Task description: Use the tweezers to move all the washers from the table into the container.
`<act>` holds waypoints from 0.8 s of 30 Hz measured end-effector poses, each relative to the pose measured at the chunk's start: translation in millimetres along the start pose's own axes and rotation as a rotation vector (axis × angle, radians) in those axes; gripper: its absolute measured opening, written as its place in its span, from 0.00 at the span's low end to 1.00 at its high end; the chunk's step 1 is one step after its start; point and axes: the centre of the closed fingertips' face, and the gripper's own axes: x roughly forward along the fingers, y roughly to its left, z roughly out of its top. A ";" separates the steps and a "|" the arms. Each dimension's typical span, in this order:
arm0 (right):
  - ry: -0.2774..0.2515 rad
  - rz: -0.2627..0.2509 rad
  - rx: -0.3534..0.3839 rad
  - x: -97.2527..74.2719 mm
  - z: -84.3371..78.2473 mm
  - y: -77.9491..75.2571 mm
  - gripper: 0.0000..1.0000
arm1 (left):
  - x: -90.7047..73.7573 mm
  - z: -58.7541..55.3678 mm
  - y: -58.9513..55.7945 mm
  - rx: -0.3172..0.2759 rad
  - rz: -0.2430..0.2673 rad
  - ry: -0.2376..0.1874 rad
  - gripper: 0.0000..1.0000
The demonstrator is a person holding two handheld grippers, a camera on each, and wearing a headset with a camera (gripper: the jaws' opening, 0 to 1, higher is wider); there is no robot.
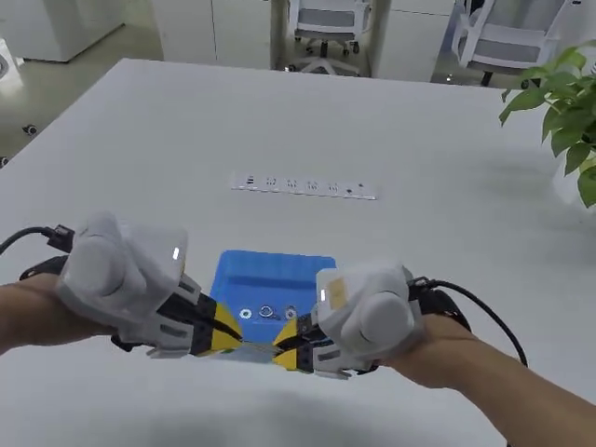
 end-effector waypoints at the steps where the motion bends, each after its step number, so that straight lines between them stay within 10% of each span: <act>1: 0.009 0.004 0.001 2.3 -2.8 2.6 0.07 | 3.3 -3.8 -1.6 0.000 0.000 0.009 0.06; 24: 0.096 0.068 0.121 26.5 -37.6 34.8 0.09 | 49.3 -60.6 -22.9 0.007 -0.071 0.174 0.06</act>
